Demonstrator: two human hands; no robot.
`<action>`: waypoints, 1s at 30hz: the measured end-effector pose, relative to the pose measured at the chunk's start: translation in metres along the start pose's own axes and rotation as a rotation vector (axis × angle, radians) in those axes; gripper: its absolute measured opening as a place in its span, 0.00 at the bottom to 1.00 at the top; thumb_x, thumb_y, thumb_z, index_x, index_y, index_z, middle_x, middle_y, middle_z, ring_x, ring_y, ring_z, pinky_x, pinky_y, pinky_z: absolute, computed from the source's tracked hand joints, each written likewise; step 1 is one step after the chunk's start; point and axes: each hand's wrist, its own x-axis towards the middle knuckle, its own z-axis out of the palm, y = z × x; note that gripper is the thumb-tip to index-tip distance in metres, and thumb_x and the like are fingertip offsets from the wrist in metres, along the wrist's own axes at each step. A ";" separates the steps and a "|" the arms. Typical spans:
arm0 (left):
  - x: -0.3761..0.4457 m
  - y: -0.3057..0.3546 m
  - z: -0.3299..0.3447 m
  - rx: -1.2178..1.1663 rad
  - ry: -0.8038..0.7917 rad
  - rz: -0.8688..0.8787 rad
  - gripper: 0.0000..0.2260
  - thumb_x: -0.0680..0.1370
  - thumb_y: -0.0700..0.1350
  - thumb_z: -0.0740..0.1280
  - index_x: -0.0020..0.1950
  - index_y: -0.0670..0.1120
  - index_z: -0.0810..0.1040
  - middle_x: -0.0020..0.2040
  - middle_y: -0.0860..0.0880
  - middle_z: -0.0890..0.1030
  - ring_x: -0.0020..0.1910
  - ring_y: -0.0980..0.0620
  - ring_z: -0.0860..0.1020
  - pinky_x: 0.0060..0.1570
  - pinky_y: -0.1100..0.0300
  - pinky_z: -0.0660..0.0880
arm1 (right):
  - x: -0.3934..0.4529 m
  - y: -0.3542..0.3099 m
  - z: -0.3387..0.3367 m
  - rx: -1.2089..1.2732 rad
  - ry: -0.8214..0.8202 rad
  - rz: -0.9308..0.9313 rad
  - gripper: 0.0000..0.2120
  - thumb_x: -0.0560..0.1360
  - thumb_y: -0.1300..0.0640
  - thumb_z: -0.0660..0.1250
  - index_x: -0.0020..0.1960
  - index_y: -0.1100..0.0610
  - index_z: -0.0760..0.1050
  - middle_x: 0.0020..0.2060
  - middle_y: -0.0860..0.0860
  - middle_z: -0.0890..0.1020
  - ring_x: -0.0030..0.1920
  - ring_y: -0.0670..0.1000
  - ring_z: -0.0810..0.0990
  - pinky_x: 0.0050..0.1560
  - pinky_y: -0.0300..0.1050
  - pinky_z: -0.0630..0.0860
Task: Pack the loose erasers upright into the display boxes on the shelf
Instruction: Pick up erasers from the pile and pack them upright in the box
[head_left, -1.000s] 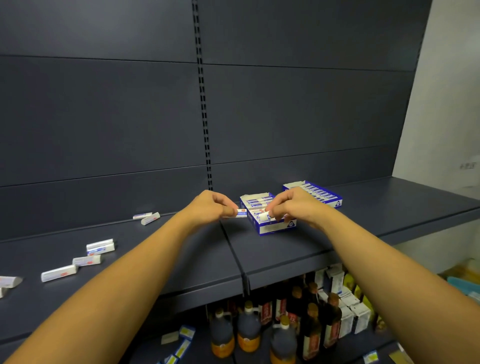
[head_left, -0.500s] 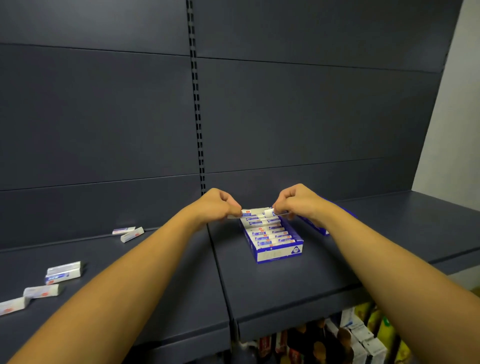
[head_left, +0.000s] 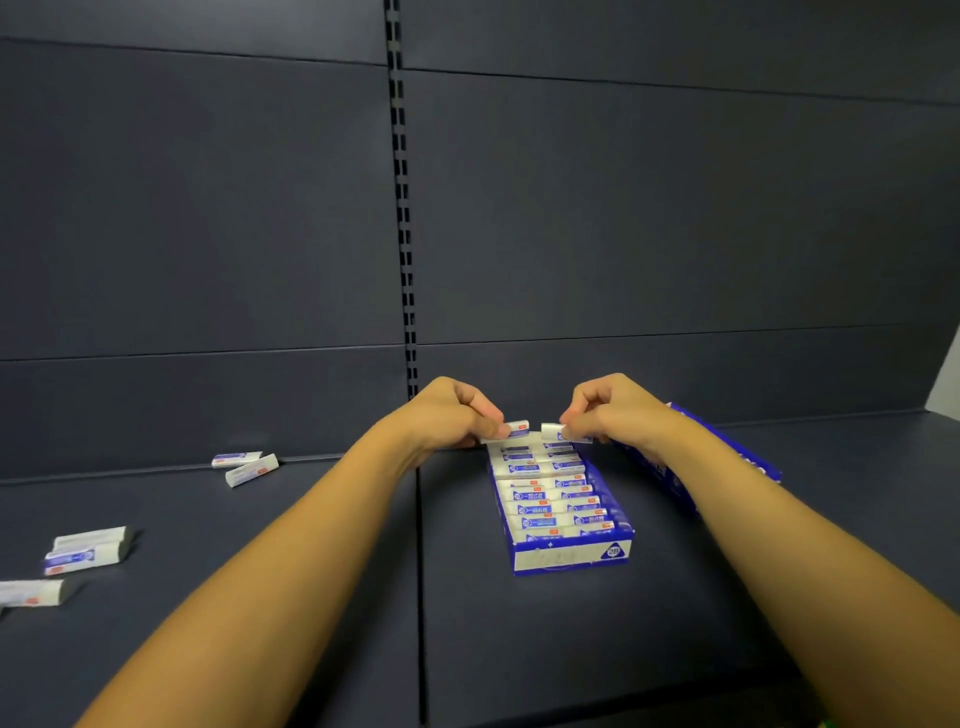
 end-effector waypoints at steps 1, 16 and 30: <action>0.001 -0.001 0.004 0.001 0.007 0.001 0.04 0.72 0.37 0.77 0.43 0.43 0.84 0.45 0.45 0.86 0.50 0.49 0.83 0.55 0.53 0.80 | 0.003 0.005 -0.002 0.015 -0.014 -0.007 0.05 0.72 0.66 0.73 0.40 0.61 0.79 0.42 0.52 0.86 0.44 0.48 0.83 0.38 0.39 0.74; -0.007 -0.031 0.045 0.010 0.156 0.051 0.05 0.73 0.35 0.76 0.47 0.41 0.84 0.41 0.46 0.86 0.44 0.52 0.85 0.55 0.53 0.81 | 0.011 0.046 0.012 0.114 -0.114 -0.130 0.05 0.71 0.65 0.75 0.39 0.64 0.80 0.38 0.53 0.86 0.45 0.50 0.86 0.49 0.49 0.81; -0.013 -0.032 0.051 0.328 0.167 0.084 0.04 0.72 0.46 0.78 0.44 0.51 0.86 0.44 0.51 0.83 0.47 0.49 0.81 0.49 0.50 0.81 | 0.010 0.049 0.008 0.005 -0.071 -0.129 0.05 0.72 0.64 0.74 0.39 0.59 0.80 0.38 0.50 0.86 0.46 0.50 0.85 0.50 0.52 0.82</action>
